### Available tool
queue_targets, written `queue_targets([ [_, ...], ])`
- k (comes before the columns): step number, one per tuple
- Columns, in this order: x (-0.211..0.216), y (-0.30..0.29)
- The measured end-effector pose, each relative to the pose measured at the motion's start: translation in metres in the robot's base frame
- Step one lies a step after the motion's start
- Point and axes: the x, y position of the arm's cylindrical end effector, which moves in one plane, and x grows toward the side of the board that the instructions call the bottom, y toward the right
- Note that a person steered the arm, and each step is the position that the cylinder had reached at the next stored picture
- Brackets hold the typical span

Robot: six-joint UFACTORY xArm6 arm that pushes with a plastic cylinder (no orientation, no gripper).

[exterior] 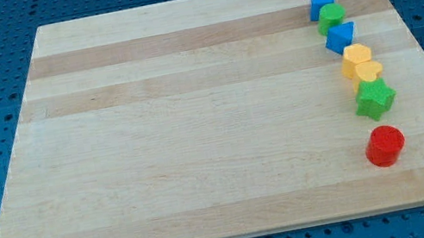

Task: Push the red star away from the blue cube

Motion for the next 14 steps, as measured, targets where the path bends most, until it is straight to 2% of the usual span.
queue_targets([
  [2,-0.003,-0.009],
  [4,0.004,-0.06],
  [7,0.004,-0.06],
  [8,0.017,-0.055],
  [9,0.021,-0.081],
  [10,0.022,-0.142],
  [11,0.044,-0.163],
  [12,0.049,-0.145],
  [13,0.073,-0.202],
  [14,0.109,-0.293],
])
